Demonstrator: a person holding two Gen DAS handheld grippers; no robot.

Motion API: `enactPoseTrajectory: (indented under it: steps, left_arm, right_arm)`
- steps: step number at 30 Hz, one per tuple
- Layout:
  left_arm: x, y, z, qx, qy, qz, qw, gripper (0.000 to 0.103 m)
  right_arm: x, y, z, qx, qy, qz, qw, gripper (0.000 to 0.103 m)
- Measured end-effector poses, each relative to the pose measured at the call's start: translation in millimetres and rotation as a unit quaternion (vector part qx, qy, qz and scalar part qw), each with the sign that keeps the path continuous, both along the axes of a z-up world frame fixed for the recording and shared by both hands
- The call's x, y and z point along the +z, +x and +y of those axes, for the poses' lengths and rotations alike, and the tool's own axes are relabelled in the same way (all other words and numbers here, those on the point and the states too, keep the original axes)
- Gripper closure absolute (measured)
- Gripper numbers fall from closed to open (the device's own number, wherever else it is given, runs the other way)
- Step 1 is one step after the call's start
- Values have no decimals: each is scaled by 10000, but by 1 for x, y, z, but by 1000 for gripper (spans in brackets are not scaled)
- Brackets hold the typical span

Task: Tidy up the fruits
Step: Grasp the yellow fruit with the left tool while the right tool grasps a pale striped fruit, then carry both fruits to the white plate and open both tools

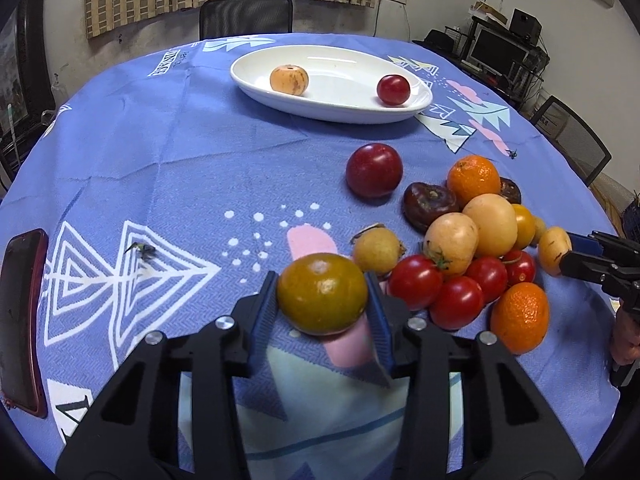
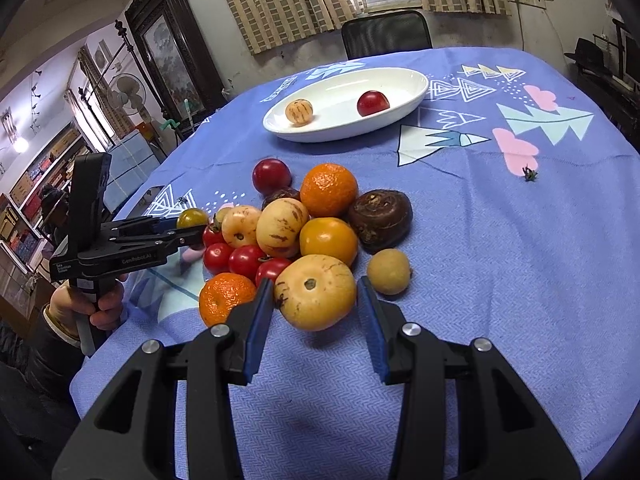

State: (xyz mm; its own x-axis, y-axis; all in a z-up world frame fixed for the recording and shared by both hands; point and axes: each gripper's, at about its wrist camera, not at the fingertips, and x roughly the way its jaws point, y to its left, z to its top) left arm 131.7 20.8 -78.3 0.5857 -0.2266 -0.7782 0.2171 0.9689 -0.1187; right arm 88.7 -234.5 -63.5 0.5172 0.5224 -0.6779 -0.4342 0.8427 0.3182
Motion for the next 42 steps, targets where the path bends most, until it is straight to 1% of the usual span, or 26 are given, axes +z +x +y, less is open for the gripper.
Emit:
enactPoseTrajectory:
  steps: [4, 7, 10, 14, 19, 24, 27, 29, 31, 37, 39, 42]
  left_arm:
    - [2, -2, 7, 124, -107, 0, 9999, 60]
    - [5, -3, 12, 155, -282, 4, 9995, 60]
    - [9, -5, 11, 148, -242, -73, 9996, 60]
    - [12, -7, 9, 92, -285, -125, 9995, 61]
    - [13, -9, 8, 70, -235, -163, 9996, 62]
    - [12, -12, 1, -31, -14, -266, 9996, 61]
    - [7, -10, -2, -68, 4, -141, 9999, 61]
    - [2, -8, -3, -57, 97, -58, 9999, 61]
    - [2, -8, -3, -43, 101, -81, 9999, 62]
    - [13, -8, 8, 143, -73, -183, 9997, 62]
    - [20, -5, 9, 115, -153, -195, 9996, 62]
    - [37, 4, 7, -23, -123, -286, 9995, 62]
  right_arm:
    - [3, -2, 0, -16, -98, -80, 9999, 60]
    - [6, -4, 1, -18, -85, -103, 9999, 60]
    - [8, -4, 0, 1, -128, -151, 9998, 60]
    - [13, -2, 0, 4, -210, -211, 9996, 60]
    - [20, -1, 0, -5, -242, -282, 9993, 60]
    - [20, -1, 2, 46, -241, -278, 9993, 60]
    - [20, -1, 4, 74, -217, -254, 9994, 60]
    - [22, -1, 4, 71, -206, -276, 9994, 60]
    - [24, -1, 3, 65, -203, -288, 9994, 60]
    - [32, 0, 3, 96, -302, -384, 9988, 60]
    - [37, 5, 4, 126, -352, -409, 9985, 60]
    - [53, 20, 6, 194, -431, -594, 9971, 60]
